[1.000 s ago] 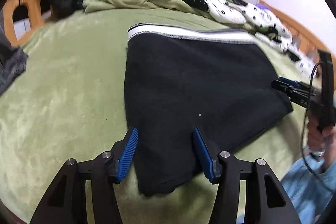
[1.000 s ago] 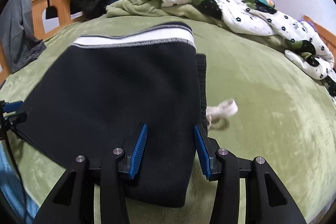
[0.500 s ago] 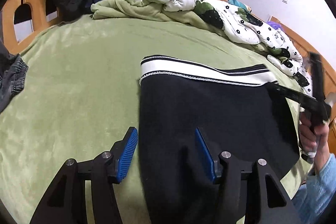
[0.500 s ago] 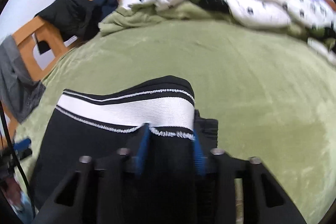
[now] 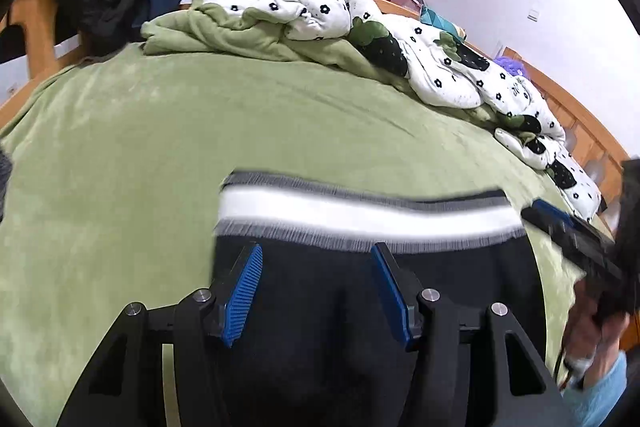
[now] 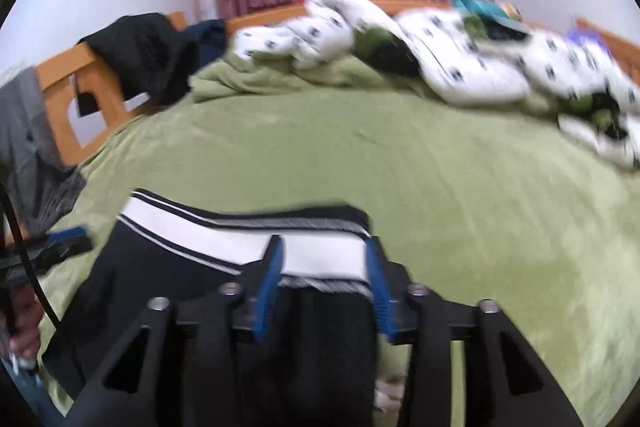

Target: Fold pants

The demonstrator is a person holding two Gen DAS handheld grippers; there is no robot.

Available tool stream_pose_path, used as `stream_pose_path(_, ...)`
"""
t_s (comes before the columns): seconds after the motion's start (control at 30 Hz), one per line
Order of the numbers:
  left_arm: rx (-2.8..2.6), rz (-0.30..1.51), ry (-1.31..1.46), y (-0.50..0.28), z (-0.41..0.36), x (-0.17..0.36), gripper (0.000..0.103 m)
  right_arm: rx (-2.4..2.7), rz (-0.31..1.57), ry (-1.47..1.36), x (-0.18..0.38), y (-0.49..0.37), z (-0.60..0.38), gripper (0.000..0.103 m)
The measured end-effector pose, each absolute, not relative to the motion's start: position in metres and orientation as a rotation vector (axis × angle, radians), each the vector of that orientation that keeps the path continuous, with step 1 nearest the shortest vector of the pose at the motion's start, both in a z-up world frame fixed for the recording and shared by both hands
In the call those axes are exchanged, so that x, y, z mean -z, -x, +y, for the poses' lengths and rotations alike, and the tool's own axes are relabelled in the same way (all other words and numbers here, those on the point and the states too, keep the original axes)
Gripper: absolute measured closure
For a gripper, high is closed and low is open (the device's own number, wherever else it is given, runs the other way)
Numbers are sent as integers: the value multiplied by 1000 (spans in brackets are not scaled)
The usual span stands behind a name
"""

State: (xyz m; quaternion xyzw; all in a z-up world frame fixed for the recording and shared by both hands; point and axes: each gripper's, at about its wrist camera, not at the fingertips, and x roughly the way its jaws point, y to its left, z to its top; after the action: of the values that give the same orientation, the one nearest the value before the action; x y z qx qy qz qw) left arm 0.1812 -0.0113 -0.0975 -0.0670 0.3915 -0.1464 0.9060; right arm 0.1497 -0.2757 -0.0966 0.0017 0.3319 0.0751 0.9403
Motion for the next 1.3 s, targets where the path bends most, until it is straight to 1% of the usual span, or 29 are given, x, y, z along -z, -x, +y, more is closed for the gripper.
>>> stream_pose_path(0.03, 294, 820, 122, -192, -17, 102, 49, -151, 677, 12, 101, -157, -270, 38)
stream_pose_path(0.13, 204, 880, 40, -216, -28, 128, 50, -103, 767, 23, 132, -182, -267, 38)
stream_pose_path(0.23, 208, 893, 81, -220, -24, 143, 50, -84, 782, -6, 155, -195, -280, 38)
stream_pose_path(0.3, 216, 886, 102, -218, -21, 143, 50, -101, 794, -46, 156, -198, -286, 38)
stream_pose_path(0.43, 208, 882, 106, -220, -21, 148, 50, -82, 788, 4, 156, -197, -278, 38)
stream_pose_path(0.8, 168, 850, 60, -217, -30, 151, 49, -83, 783, -5, 156, -197, -281, 38)
stream_pose_path(1.2, 185, 849, 83, -218, -23, 151, 48, -83, 787, -14, 154, -197, -277, 38)
stream_pose_path(1.3, 145, 799, 82, -213, -19, 143, 48, -85, 787, -17, 155, -197, -278, 37)
